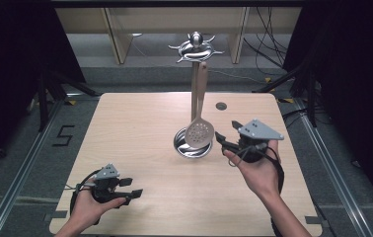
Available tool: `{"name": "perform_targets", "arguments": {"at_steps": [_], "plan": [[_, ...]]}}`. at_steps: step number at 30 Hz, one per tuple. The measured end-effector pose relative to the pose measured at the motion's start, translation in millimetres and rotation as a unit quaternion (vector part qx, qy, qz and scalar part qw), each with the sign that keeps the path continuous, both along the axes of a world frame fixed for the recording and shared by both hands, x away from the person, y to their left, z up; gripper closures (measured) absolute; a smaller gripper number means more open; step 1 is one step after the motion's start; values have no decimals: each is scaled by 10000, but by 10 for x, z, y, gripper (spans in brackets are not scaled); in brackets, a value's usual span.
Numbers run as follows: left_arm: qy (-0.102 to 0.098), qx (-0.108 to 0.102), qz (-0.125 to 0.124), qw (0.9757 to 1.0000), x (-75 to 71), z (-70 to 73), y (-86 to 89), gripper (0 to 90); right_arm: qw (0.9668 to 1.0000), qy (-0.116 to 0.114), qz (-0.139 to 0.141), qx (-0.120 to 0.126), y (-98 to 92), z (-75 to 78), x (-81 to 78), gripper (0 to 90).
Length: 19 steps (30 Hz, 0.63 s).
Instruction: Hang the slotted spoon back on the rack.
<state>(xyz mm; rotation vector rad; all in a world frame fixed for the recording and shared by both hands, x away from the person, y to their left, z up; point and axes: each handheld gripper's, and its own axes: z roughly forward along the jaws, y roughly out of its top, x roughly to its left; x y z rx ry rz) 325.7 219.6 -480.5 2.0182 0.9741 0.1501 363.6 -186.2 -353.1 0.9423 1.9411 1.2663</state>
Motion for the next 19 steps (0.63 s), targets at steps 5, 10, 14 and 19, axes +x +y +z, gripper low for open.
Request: {"name": "perform_targets", "arguments": {"at_steps": [5, 10, 14, 19], "plan": [[-1, -25, 74, 10000, 1, -6, -2, 356, 9980, 610, 69, -175, -200, -435, -135, 376], [30, -3, 40, 10000, 15, -2, 11, 356, 9921, 1244, 56, -148, -379, -878, -254, 426], [11, -39, -5, 10000, 21, 7, 19, 356, 9903, 1390, 27, 18, -479, -943, -278, 484], [-2, -78, 13, 10000, 38, 9, 19, 356, 9860, 1649, -62, 220, -509, -951, -283, 612]]}}
